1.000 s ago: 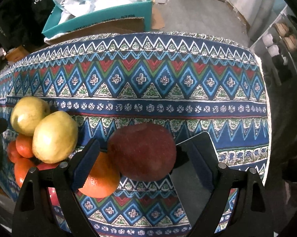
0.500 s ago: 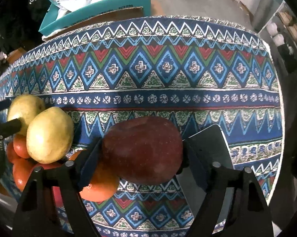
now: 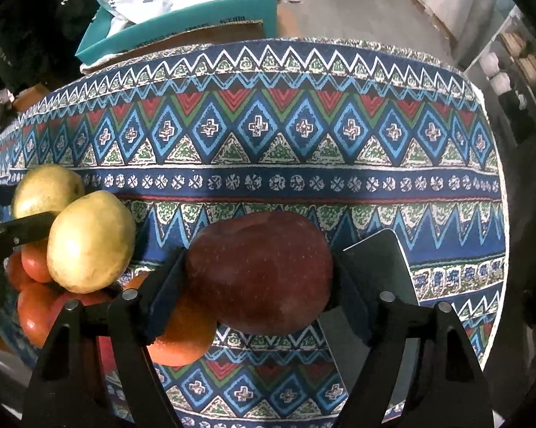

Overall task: Organize fruits
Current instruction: 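Close the right tool on the red apple while the left tool closes on the pear, then lift the pear with the left tool while the right tool lifts the red apple, then carry the pear over the glass bowl with the left tool while the right tool carries the apple there, then lower the pear into the bowl and open the left tool while the right tool releases the apple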

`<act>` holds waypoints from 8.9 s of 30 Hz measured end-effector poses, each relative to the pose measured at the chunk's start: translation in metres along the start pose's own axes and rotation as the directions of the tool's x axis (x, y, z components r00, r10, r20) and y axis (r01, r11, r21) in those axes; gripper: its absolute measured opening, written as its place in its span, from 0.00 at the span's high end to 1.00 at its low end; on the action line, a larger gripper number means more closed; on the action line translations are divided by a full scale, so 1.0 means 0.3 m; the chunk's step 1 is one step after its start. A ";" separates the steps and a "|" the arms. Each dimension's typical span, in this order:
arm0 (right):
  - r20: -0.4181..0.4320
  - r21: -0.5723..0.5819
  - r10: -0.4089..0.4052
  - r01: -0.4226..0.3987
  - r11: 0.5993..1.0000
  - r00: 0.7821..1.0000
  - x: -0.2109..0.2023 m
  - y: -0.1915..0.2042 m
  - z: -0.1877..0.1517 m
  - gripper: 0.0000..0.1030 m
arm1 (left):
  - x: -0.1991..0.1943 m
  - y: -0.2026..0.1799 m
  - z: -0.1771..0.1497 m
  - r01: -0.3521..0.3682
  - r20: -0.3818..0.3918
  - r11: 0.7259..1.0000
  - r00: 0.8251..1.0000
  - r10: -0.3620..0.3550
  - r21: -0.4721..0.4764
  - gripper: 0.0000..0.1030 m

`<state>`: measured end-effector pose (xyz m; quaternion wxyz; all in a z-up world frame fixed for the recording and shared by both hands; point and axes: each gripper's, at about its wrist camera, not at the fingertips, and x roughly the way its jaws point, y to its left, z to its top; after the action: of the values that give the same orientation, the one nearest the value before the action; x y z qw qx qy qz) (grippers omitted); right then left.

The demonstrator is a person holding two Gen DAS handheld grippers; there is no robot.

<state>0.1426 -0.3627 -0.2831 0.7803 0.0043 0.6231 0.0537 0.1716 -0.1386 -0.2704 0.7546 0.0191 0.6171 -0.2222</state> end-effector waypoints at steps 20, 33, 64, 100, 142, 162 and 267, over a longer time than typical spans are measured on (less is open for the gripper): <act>0.164 -0.033 -0.025 0.031 0.999 0.986 -0.152 0.041 -0.003 0.24 | -0.188 -0.042 -0.057 -0.160 0.179 0.986 0.972 0.151 0.038 0.32; 0.276 -0.079 0.012 0.010 0.997 0.961 -0.309 0.139 -0.042 0.24 | -0.337 -0.069 -0.117 -0.195 0.261 0.980 0.949 0.176 0.048 0.90; 0.230 -0.051 0.061 -0.050 0.997 0.971 -0.269 0.117 -0.043 0.24 | -0.095 0.039 0.005 -0.065 0.115 0.991 0.990 0.079 -0.119 0.24; 0.243 -0.042 0.050 -0.041 0.998 0.969 -0.266 0.095 -0.056 0.24 | -0.021 0.052 -0.007 -0.060 0.118 0.992 0.990 0.073 -0.109 0.26; 0.518 -0.149 0.135 -0.067 0.987 0.844 -0.766 0.337 -0.104 0.24 | -0.811 -0.034 -0.337 -0.212 0.527 0.977 0.827 0.197 -0.032 0.26; 0.509 -0.288 0.260 -0.123 0.950 0.820 -0.823 0.650 -0.080 0.24 | -0.910 0.182 -0.535 -0.214 0.533 0.959 0.799 0.280 -0.184 0.26; 0.154 -0.424 0.283 -0.196 0.884 0.947 -0.396 1.138 -0.087 0.24 | -0.636 0.633 -0.745 -0.274 0.186 0.844 0.900 0.394 -0.461 0.23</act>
<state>0.0646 -0.0355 -0.1484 0.8133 -0.0735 0.5066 0.2766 0.0068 0.1597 -0.1909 0.8455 -0.0678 0.5270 0.0526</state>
